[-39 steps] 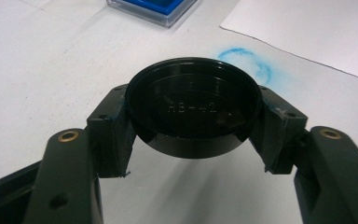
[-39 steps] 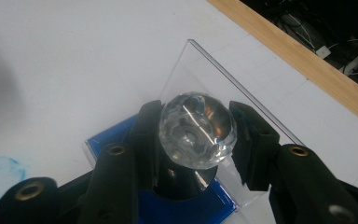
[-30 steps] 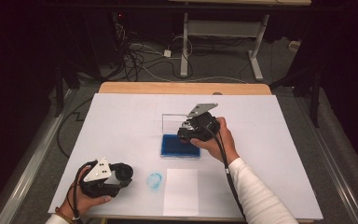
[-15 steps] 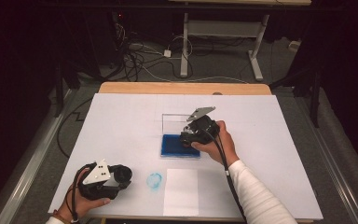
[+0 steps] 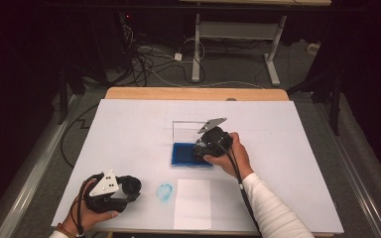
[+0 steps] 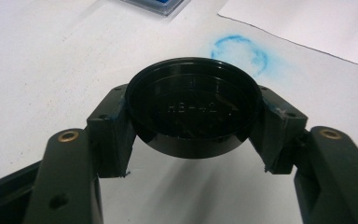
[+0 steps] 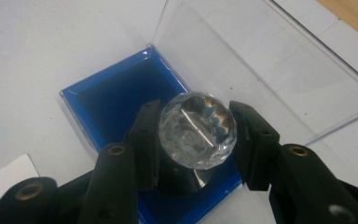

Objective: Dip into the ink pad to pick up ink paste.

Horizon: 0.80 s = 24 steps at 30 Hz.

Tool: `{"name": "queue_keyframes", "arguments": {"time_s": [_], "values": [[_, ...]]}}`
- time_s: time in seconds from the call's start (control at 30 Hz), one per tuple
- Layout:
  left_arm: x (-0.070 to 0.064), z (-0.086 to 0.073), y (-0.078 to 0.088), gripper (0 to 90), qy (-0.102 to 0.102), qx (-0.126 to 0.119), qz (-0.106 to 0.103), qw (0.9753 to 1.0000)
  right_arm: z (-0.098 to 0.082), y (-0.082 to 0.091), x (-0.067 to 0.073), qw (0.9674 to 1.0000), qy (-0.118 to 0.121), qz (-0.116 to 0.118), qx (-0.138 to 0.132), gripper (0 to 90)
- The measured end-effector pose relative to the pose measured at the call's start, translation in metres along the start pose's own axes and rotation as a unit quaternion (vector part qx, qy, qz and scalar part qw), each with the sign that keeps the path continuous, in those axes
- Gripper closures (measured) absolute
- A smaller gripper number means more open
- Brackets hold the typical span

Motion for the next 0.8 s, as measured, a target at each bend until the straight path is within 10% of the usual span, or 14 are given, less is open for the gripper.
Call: {"name": "queue_keyframes", "arguments": {"time_s": [0.8], "values": [[-0.001,0.001,-0.003,36.6,-0.004,0.004,-0.004,1.0000,-0.003,0.008,0.002,0.9998,-0.018,0.002,-0.006,57.4]]}}
Point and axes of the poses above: each handheld gripper's, and its own axes: y roughly backward along the jaws, z roughly out of its top, x roughly to its left, the point moved 10 cm from there along -y, roughly forward along the jaws, and after that the axes turned 9 degrees about -x, right-handed, at the moved point
